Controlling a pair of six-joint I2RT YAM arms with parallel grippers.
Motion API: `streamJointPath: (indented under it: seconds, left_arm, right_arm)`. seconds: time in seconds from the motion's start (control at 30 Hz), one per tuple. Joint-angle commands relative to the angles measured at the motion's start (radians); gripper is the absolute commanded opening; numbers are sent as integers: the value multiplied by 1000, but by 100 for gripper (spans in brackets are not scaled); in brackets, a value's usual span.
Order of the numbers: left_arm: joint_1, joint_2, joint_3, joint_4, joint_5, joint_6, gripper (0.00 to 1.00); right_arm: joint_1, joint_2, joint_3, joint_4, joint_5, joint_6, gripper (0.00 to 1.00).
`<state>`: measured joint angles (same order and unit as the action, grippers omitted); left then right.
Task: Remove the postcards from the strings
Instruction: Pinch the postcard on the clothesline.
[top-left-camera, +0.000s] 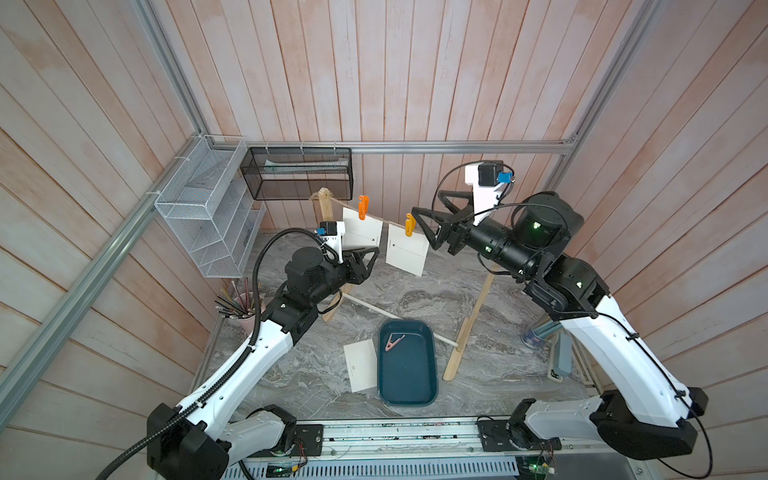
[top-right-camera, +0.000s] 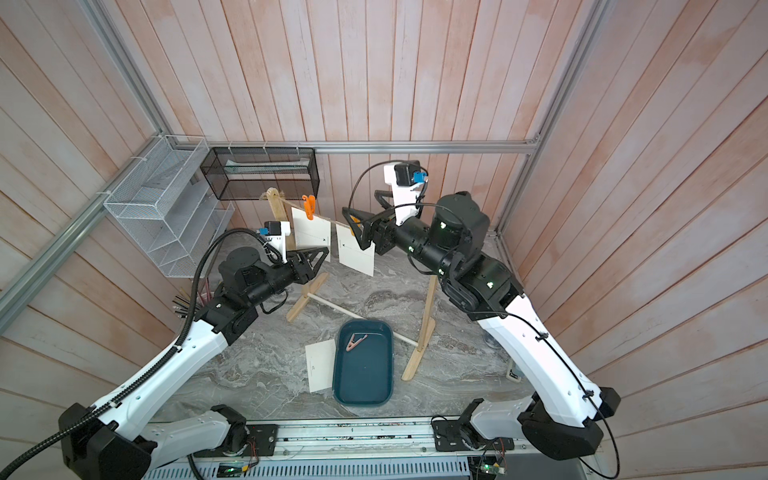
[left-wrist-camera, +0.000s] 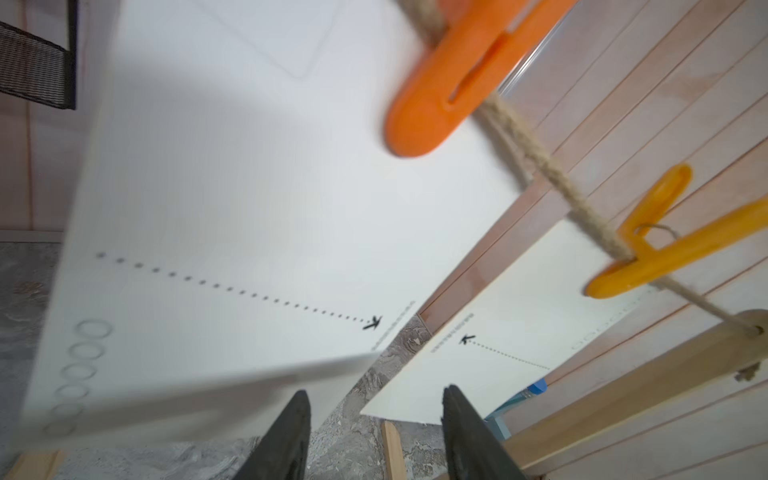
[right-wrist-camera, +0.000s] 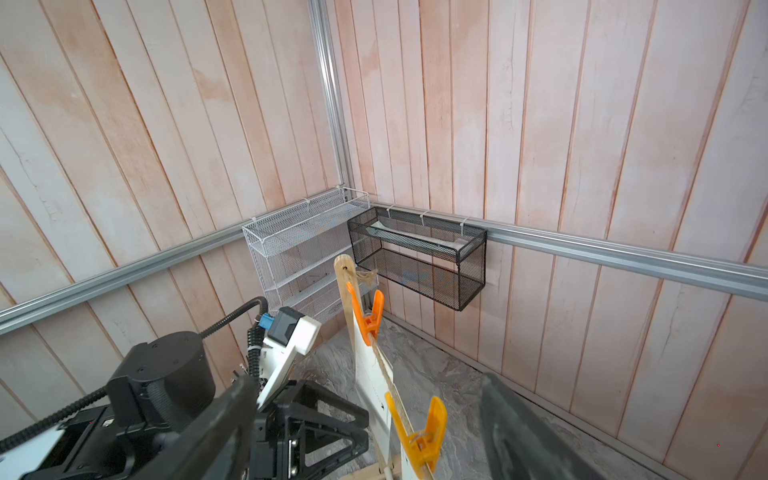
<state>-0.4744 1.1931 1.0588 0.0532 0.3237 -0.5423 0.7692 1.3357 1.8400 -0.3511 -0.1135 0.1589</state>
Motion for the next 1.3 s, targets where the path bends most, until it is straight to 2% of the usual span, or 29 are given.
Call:
streamJointPath:
  seconds: [0.0,0.13,0.37,0.8,1.27]
  left_arm:
    - [0,28,47,103,152,10,53]
    - [0,50,43,140,193,8,53]
    - [-3,89,46,171,231,12,58]
    - [-59,154,75,165,214,130,60]
    - [-61,151,70,145,137,183,63]
  right_arm:
    - [-27,71,92,-76,-73,-38,85]
    - [-49,128,163,-91,-107,-50,86]
    - [-87,164,182,-64,-171,-44,88]
    - [-113,230,278,-120,-221,-51,91]
    - [-120,242,290,-135,-234,-48,90]
